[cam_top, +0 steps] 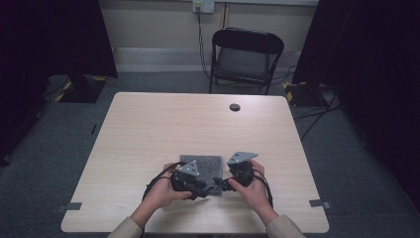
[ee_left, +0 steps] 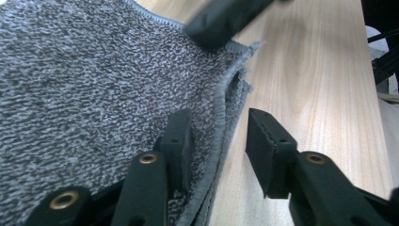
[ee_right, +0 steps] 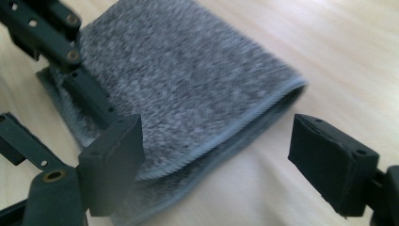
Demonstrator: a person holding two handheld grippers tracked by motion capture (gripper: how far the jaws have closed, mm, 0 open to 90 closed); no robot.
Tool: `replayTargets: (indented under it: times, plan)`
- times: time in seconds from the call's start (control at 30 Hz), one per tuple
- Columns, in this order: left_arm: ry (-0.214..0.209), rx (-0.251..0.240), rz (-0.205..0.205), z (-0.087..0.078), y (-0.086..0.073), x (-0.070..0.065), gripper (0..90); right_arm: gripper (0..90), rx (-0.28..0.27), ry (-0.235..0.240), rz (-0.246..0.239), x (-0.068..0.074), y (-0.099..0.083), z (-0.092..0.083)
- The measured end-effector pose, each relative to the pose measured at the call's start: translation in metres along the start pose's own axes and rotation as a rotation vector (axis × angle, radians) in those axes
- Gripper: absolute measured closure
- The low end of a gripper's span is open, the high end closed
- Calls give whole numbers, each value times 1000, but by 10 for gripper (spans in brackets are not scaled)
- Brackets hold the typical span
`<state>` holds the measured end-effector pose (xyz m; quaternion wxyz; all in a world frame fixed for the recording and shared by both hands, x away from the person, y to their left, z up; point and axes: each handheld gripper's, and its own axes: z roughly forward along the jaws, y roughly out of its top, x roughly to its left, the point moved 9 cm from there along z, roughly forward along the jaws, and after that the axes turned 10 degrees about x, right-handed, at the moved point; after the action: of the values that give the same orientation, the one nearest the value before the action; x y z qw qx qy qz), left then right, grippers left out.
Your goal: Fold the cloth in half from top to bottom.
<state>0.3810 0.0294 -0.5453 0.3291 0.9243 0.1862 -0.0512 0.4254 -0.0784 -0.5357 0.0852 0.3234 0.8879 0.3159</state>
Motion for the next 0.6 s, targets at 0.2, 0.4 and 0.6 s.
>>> replayTargets:
  times: [0.2, 0.4, 0.6]
  plan:
    - [66, -62, -24, -18, 6, 9, 420, 189, 44, -1, -28, 5, -12, 10]
    - [172, -80, -66, -50, -15, 35, 444, 187, 37, 7, -13, 2, -16, 14]
    - [199, 18, -50, -46, -48, 44, 456, 184, 30, 14, -18, 2, -17, 14]
